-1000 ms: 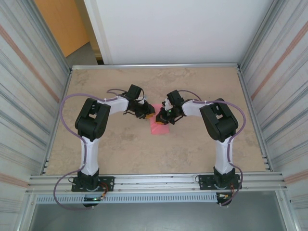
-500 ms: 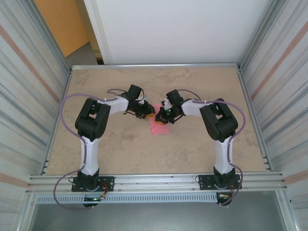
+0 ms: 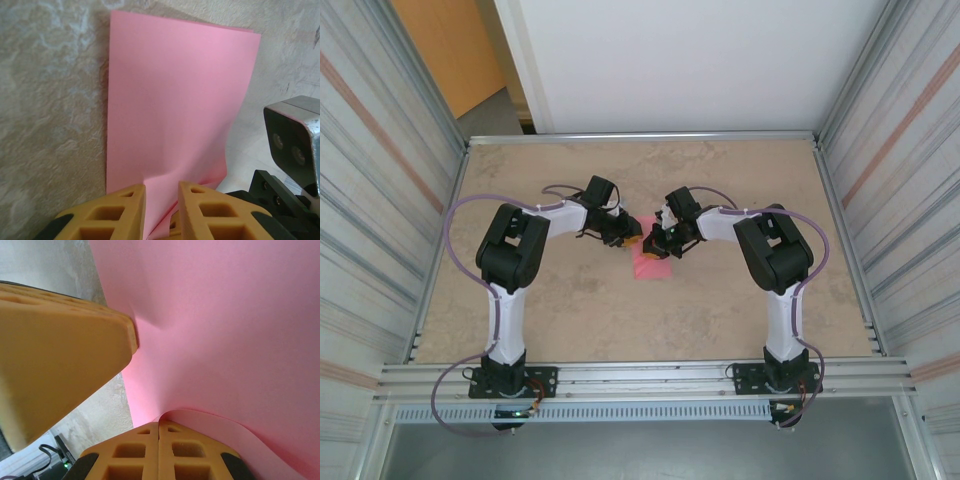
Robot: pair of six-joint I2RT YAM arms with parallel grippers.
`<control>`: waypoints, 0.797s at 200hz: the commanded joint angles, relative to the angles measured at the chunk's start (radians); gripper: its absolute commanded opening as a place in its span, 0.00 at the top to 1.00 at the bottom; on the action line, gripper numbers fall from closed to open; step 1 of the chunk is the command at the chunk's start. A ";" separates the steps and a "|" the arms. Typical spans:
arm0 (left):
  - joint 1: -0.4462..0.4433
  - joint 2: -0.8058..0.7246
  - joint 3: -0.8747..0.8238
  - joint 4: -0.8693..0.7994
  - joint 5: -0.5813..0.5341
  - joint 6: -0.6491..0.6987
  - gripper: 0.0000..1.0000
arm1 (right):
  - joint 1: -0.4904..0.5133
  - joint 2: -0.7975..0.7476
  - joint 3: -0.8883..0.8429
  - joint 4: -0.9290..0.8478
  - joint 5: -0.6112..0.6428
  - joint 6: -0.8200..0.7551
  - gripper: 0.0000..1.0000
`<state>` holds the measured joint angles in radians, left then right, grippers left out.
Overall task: Fold a paper plane with a square sheet of paper (pick it up from the middle)
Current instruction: Fold the triangle a second time at the center of the table.
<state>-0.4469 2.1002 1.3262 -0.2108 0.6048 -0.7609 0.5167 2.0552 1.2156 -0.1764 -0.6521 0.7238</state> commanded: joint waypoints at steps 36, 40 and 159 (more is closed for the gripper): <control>-0.014 0.035 -0.044 -0.071 -0.037 -0.010 0.76 | 0.003 0.029 0.021 -0.015 0.020 -0.007 0.96; -0.013 0.034 -0.045 -0.071 -0.038 -0.010 0.76 | 0.003 0.030 0.021 -0.017 0.023 -0.005 0.96; 0.001 -0.065 0.014 -0.080 -0.041 -0.027 0.75 | 0.000 0.052 -0.008 -0.035 0.050 0.026 0.77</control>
<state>-0.4473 2.0869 1.3220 -0.2211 0.5964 -0.7723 0.5167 2.0586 1.2213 -0.1692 -0.6605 0.7315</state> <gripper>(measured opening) 0.245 0.202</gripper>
